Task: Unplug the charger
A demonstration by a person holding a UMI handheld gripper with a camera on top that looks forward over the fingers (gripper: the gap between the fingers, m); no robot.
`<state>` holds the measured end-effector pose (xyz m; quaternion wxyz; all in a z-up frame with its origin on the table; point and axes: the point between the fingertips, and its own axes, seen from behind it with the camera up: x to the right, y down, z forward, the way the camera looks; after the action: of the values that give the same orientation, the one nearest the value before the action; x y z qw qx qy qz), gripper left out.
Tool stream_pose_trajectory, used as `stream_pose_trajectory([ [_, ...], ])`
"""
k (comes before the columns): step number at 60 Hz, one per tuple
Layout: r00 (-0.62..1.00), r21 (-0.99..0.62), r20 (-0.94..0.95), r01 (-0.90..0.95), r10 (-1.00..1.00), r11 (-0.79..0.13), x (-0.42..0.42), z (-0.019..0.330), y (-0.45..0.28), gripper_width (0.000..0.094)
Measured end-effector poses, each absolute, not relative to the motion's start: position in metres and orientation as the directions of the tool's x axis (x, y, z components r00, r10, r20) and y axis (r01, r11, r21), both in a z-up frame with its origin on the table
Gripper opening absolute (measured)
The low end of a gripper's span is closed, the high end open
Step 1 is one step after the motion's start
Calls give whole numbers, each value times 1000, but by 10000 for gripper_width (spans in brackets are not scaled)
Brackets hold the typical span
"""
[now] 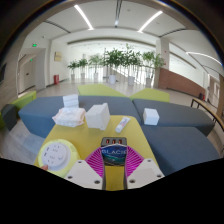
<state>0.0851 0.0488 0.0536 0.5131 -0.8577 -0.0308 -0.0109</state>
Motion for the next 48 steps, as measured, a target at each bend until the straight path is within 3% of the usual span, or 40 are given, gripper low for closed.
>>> stream_pose_trajectory([
  [8, 997, -809, 59, 71, 40, -583, 82, 1, 63, 276],
  [13, 997, -774, 74, 74, 26, -628, 96, -11, 56, 370],
  [15, 997, -774, 77, 77, 27, -629, 96, -10, 58, 466],
  [16, 996, -770, 84, 79, 21, -633, 98, -10, 57, 603],
  [18, 994, -763, 108, 88, 7, -641, 104, -9, 56, 709],
  [19, 993, -759, 119, 93, 3, -644, 104, -7, 59, 825],
  [33, 990, -777, 141, 129, 29, -616, 103, 50, 14, 850],
  [48, 983, -825, 176, 171, 43, -539, 83, 131, -92, 847],
])
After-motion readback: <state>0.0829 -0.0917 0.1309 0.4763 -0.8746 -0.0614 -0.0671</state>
